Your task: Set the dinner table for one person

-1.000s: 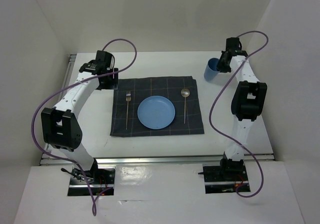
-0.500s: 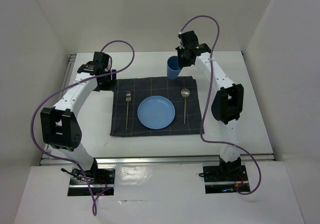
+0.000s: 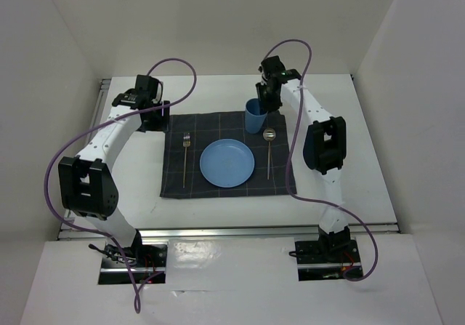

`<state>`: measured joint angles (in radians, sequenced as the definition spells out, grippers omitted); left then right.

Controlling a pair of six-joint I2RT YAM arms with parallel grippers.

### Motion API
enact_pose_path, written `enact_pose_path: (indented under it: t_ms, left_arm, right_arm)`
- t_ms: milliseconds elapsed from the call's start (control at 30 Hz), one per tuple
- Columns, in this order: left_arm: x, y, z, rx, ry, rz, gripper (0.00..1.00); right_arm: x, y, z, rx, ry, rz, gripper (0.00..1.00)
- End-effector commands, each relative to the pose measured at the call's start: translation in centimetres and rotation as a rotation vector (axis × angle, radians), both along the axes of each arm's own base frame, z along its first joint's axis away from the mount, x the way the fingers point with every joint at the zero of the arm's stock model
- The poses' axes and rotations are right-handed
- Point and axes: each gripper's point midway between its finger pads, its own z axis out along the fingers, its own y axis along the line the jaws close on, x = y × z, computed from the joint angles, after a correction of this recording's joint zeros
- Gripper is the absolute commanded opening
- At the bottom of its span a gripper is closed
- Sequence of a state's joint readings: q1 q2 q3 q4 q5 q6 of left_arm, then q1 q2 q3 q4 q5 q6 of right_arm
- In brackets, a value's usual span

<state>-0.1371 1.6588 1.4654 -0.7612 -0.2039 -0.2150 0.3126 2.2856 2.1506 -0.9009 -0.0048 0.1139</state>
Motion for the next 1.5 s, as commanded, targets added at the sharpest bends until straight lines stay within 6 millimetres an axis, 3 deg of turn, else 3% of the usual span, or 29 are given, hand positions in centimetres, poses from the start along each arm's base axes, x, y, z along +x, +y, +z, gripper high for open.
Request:
enact_pose_path:
  t_ms: [0,100,233,300,333,367,433,467,500,533,567,600,633,667,733,767,867,900,967,1033,1167,1367,1467]
  left_arm:
    - [0.1,-0.1,1.9,-0.016,-0.061,-0.016,0.77]
    - [0.1,-0.1,1.9,-0.016,-0.061,-0.016,0.77]
    - [-0.1,-0.2,1.5,-0.022,-0.051,-0.021,0.77]
    - [0.1,-0.1,1.9,-0.013,-0.062,-0.014,0.77]
    - [0.1,-0.1,1.9,-0.013,-0.062,-0.014,0.77]
    - [0.3,0.2,2.2,-0.003,-0.072,-0.007,0.77]
    - [0.3,0.4,2.3,0.012,-0.072,-0.009,0.77]
    - [0.3,0.6,2.3,0.026,-0.072,-0.011,0.77]
    - [0.3,0.6,2.3,0.026,-0.072,-0.011,0.77]
    - [0.3,0.7,2.3,0.032,-0.071,-0.019,0.77]
    - [0.3,1.0,2.3,0.033,-0.071,-0.01,0.77]
    - [0.3,0.9,2.2,0.012,-0.067,-0.028,0.77]
    - [0.0,0.7,2.2,0.004,-0.063,-0.052,0.77]
    - [-0.2,0.8,1.6,-0.007,-0.048,-0.052,0.77]
    - [-0.6,0.9,1.5,-0.021,-0.042,-0.064,0.77]
    - [-1.1,1.1,1.3,-0.026,-0.035,-0.069,0.77]
    - [-1.5,1.3,0.8,-0.033,-0.029,-0.065,0.77]
    - [-1.5,1.8,1.2,-0.027,-0.04,-0.062,0.77]
    - [-1.6,3.0,1.6,0.007,-0.051,-0.027,0.77]
    - [-2.3,5.3,2.8,0.06,-0.041,0.031,0.77]
    - [-4.4,7.9,3.1,0.099,0.005,0.073,0.77]
    - [-8.5,8.4,2.6,0.083,0.047,0.061,0.77]
    - [-9.9,8.3,3.3,0.089,0.025,0.054,0.78]
  right_arm:
    - [0.7,0.6,1.8,0.029,-0.054,0.009,0.41]
    - [1.3,0.0,3.7,0.016,-0.113,-0.024,0.58]
    - [2.3,-0.8,9.8,0.017,-0.271,-0.064,0.74]
    - [2.4,-2.0,14.3,0.024,-0.377,-0.101,0.82]
    - [2.1,-2.8,15.7,0.007,-0.413,-0.128,0.84]
    - [1.3,-3.3,19.7,0.035,-0.504,-0.155,0.92]
    - [0.2,-5.4,22.2,0.049,-0.569,-0.222,1.0]
    - [-1.8,-7.0,23.2,0.037,-0.595,-0.253,1.0]
    - [-2.4,-7.7,23.9,0.061,-0.624,-0.294,1.0]
    - [-3.2,-9.2,24.0,0.061,-0.63,-0.342,1.0]
    - [-4.5,-10.4,21.0,0.034,-0.566,-0.377,1.0]
    - [-6.3,-11.2,22.1,0.078,-0.585,-0.416,1.0]
    - [-7.3,-13.0,21.0,0.086,-0.553,-0.462,1.0]
    - [-8.9,-13.0,17.3,0.117,-0.448,-0.454,1.0]
    - [-12.0,-14.3,15.3,0.17,-0.361,-0.516,1.0]
    - [-13.6,-14.5,12.5,0.166,-0.28,-0.536,1.0]
    - [-17.8,-16.5,10.6,0.121,-0.207,-0.662,1.0]
    - [-18.7,-17.7,10.8,0.076,-0.223,-0.721,1.0]
    - [-21.6,-18.3,11.5,0.082,-0.205,-0.827,1.0]
    - [-24.2,-18.2,12.4,0.112,-0.183,-0.872,1.0]
    - [-28.1,-18.0,13.2,0.148,-0.181,-0.892,1.0]
    - [-32.5,-17.3,16.3,0.227,-0.243,-0.856,1.0]
    - [-33.7,-17.2,18.0,0.263,-0.292,-0.844,1.0]
